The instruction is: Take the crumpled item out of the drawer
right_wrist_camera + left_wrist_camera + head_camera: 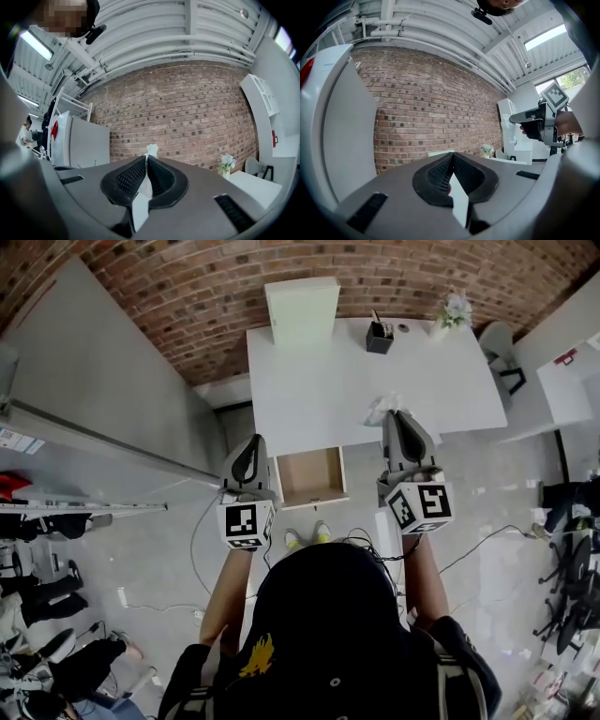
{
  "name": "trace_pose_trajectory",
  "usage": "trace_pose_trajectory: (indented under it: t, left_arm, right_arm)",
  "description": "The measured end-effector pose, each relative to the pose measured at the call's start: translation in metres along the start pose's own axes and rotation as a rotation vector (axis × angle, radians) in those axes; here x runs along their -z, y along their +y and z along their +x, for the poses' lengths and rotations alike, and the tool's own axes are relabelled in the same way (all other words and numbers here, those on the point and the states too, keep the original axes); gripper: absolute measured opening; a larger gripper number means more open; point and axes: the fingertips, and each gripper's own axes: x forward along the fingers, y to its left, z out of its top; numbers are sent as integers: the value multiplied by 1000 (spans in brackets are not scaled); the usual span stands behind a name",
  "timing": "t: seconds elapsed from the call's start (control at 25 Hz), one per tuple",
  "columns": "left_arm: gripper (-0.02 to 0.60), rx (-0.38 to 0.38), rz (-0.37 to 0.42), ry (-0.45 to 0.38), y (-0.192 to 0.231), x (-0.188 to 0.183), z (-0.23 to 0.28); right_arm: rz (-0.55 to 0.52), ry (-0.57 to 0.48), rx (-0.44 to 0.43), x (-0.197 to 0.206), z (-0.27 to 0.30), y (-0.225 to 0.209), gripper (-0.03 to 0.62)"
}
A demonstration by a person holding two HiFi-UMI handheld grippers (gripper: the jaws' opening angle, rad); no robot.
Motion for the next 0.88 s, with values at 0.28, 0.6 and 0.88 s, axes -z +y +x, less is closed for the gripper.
trace_pose_trajectory:
  t: [0.28, 0.6, 0.88]
  left_arm:
    - [17, 25, 18, -26, -10, -12, 4]
    - [17, 30, 11, -30, -12, -12, 2]
    - [17, 36, 16, -27, -14, -12, 0]
  right_arm:
    - [-37, -45, 12, -19, -12, -3, 38]
    - [-84, -47, -11, -24, -19, 2, 37]
    - [-97, -46, -3, -25, -25, 2, 35]
